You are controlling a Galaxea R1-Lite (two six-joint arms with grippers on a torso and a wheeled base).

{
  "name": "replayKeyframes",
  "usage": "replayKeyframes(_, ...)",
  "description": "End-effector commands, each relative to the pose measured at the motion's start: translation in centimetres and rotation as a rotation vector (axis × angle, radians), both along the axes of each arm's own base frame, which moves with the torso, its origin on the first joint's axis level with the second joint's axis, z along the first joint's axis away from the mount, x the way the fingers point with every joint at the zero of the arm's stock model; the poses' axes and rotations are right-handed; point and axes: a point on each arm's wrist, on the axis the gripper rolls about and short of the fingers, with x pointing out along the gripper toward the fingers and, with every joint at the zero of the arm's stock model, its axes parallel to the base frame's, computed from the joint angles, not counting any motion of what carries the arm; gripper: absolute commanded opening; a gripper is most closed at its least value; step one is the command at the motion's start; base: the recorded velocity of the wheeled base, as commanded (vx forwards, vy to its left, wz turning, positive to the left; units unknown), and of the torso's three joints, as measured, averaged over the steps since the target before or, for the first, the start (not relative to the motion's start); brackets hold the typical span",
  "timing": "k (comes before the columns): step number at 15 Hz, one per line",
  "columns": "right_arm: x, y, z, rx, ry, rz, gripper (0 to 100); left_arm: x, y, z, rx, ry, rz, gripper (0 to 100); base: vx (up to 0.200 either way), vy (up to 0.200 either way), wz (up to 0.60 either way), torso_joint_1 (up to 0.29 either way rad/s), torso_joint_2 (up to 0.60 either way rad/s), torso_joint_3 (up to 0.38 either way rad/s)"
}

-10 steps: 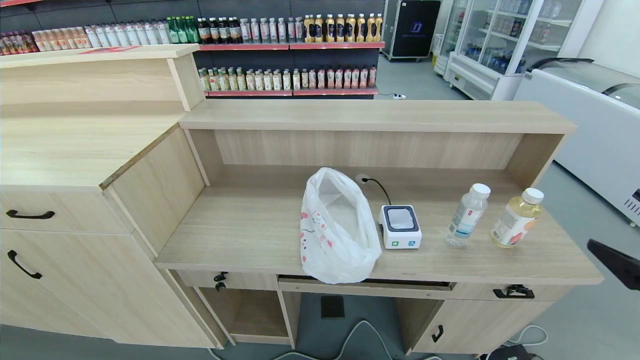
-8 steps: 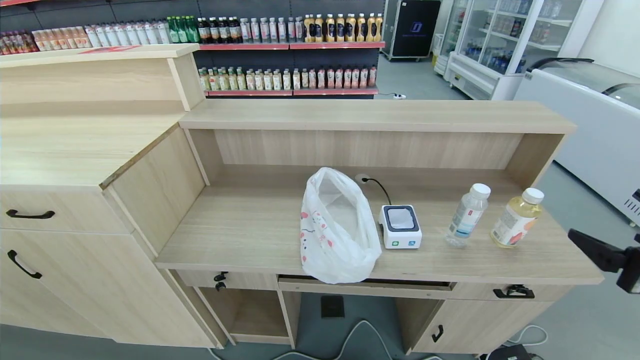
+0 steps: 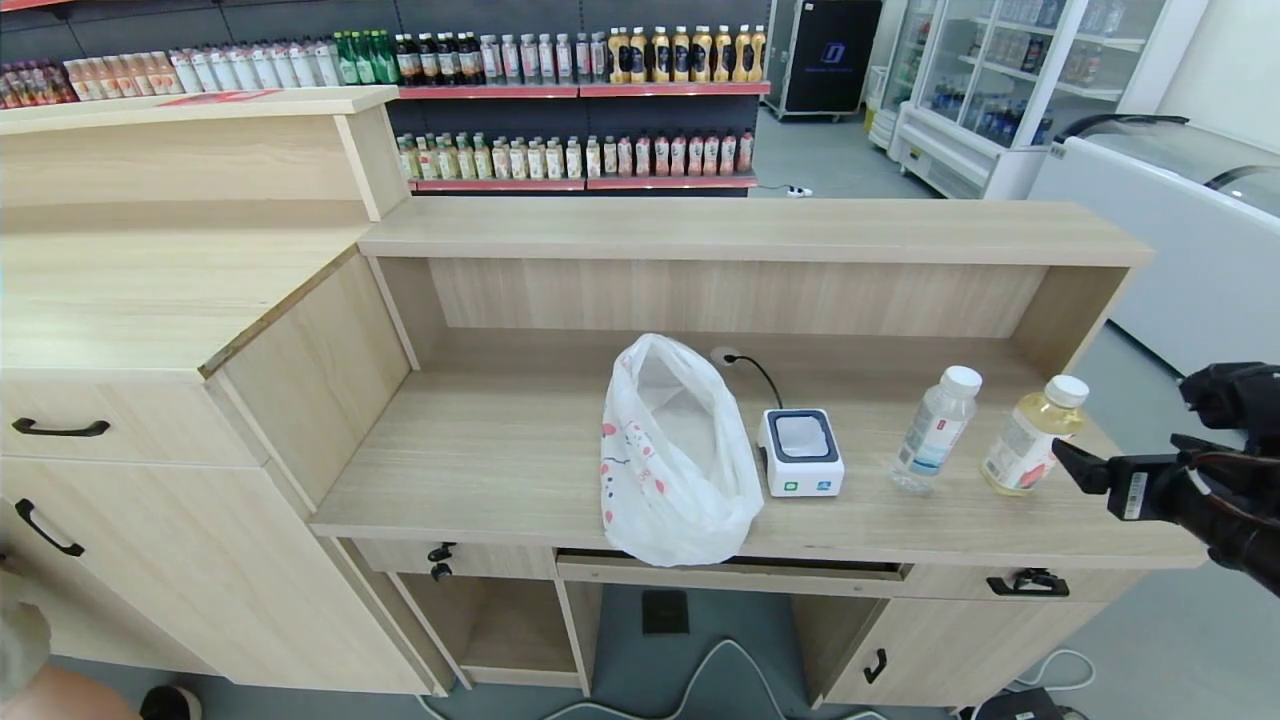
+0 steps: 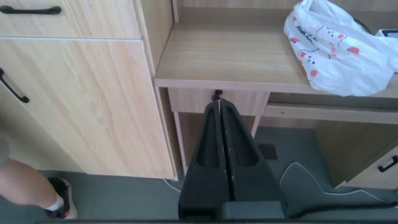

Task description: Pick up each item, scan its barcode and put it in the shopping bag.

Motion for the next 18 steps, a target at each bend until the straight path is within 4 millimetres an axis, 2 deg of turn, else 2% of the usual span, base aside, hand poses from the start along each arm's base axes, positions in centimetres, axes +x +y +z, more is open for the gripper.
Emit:
replayKeyframes(1,2.5,-1.4,-2.9,0.001,0.089,-0.025,100,0.0,0.0,0.0,-0.001,0.000,0.000,0,0.000,0.000,0.00,0.000,0.00,0.000)
replayKeyframes(2,3.3,-1.7,-3.1,-0.004,0.088,-0.030,100,0.0,0.0,0.0,0.000,0.000,0.000,0,0.000,0.000,0.00,0.000,0.00,0.000)
replayKeyframes(8,5.2,-2.2,-4.7,-0.025,0.098,-0.028,100,0.0,0.0,0.0,0.000,0.000,0.000,0,0.000,0.000,0.00,0.000,0.00,0.000)
replayKeyframes(11,7.3,-2.6,-5.9,-0.041,0.067,-0.009,100,0.0,0.0,0.0,0.000,0.000,0.000,0,0.000,0.000,0.00,0.000,0.00,0.000)
replayKeyframes(15,9.6,-2.8,-5.7,-0.071,0.018,0.044,100,0.0,0.0,0.0,-0.001,0.000,0.000,0,0.000,0.000,0.00,0.000,0.00,0.000)
replayKeyframes(18,10.8,-2.2,-6.6,-0.068,0.024,0.083,100,0.0,0.0,0.0,0.000,0.000,0.000,0,0.000,0.000,0.00,0.000,0.00,0.000)
